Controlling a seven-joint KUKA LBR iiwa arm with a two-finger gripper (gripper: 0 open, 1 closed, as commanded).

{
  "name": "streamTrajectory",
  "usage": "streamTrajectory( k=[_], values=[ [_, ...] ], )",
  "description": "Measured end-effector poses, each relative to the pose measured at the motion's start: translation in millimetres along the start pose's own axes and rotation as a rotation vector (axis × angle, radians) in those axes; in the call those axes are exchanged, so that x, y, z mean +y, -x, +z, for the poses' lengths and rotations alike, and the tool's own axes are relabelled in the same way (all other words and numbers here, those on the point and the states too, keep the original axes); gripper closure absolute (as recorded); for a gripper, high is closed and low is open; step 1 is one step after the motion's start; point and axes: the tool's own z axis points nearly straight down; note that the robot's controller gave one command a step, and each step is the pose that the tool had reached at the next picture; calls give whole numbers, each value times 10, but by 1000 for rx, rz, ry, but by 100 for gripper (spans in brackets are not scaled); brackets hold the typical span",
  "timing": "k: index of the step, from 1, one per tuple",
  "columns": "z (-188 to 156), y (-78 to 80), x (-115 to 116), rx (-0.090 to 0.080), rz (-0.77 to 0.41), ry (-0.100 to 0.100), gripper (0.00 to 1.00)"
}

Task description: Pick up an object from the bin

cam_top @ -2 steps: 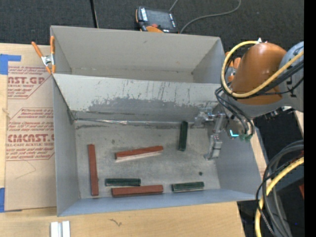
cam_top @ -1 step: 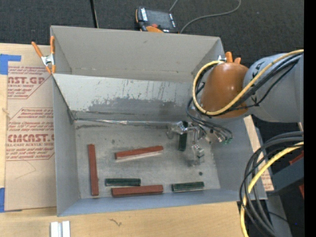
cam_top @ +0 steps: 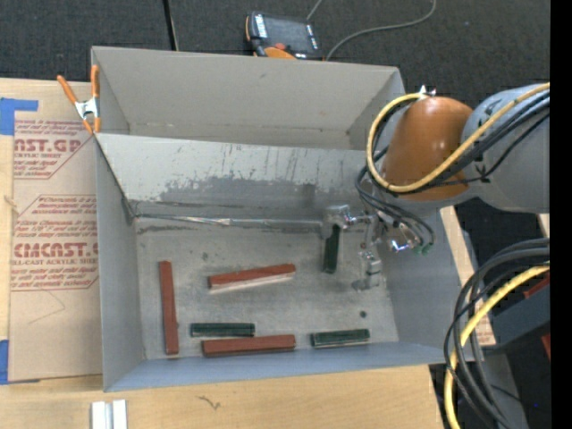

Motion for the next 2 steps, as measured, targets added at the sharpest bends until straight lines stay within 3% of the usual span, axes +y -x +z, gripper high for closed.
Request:
streamTrajectory(
  k=[1,2],
  values=[
    [-116,139,85,1,-286,1,0],
    [323,75,-33,5,-556,3,0]
  ],
)
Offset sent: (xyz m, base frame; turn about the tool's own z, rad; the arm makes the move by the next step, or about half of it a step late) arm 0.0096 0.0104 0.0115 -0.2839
